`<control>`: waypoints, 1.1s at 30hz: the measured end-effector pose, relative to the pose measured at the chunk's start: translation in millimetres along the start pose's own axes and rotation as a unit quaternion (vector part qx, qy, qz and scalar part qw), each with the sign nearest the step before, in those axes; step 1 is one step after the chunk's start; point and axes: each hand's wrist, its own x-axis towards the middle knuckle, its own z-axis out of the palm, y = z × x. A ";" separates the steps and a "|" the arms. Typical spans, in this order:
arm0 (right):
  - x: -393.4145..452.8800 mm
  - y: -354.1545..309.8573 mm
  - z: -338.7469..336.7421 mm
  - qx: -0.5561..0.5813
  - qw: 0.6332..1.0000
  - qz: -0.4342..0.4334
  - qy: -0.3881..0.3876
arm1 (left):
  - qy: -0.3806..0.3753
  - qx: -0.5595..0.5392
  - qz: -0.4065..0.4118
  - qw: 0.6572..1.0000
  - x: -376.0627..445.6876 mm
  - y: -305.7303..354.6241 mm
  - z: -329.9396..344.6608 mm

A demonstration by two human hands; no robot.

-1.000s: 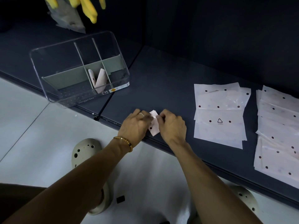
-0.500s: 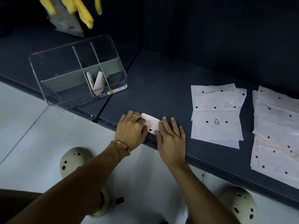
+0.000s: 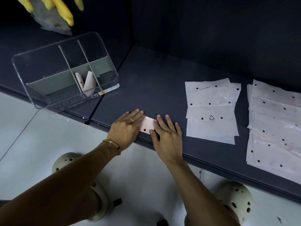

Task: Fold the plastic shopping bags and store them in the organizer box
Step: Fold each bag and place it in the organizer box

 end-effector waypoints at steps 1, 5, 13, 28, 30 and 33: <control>0.0 0.0 0.0 0.001 1.000 -0.001 0.000 | -0.002 0.000 -0.016 1.000 -2.3 -9.0 -1.4; 0.3 -0.7 0.0 0.002 1.000 -0.002 0.001 | -0.019 -0.007 -0.070 0.997 -8.3 -28.3 -6.0; 5.8 -5.0 -5.7 -0.006 1.000 -0.001 0.008 | -0.033 -0.010 -0.093 0.995 21.3 5.1 -12.1; 79.6 -64.4 -48.7 0.220 0.970 -0.029 -0.104 | 0.016 -0.399 -0.232 0.887 19.4 -40.2 -79.0; 93.3 -80.6 -49.3 0.271 0.959 0.000 -0.084 | 0.101 -0.420 -0.272 0.860 18.3 -55.9 -84.6; 112.3 -102.2 -46.6 0.354 0.932 0.065 -0.054 | 0.287 -0.366 -0.391 0.794 15.7 -90.9 -88.3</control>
